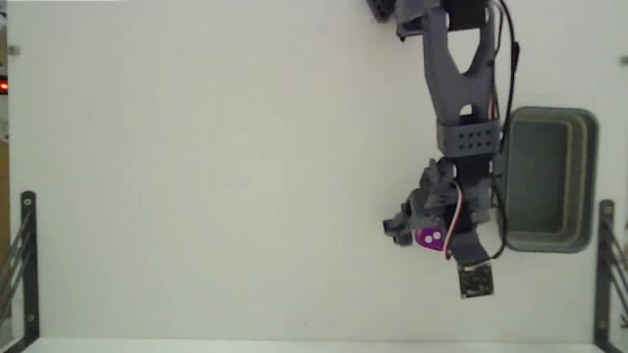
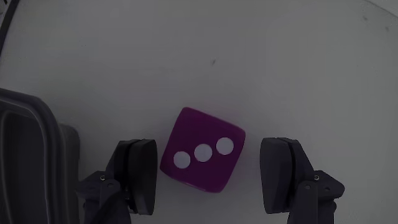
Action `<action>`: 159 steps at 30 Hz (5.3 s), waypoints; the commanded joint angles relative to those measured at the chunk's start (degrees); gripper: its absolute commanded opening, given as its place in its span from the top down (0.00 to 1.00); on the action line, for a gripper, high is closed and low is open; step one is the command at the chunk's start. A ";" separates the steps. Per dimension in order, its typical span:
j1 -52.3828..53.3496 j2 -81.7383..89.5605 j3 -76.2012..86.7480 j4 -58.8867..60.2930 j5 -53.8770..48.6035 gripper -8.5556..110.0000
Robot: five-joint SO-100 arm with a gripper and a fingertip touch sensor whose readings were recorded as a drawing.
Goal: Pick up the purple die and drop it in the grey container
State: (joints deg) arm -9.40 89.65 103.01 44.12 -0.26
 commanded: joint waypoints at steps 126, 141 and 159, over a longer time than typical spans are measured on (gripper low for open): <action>-0.71 2.03 0.41 -1.47 0.26 0.22; -0.71 2.03 0.41 -1.47 0.26 0.25; -0.71 2.03 0.41 -1.47 0.26 0.29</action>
State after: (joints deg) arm -9.93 89.56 103.45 43.24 -0.26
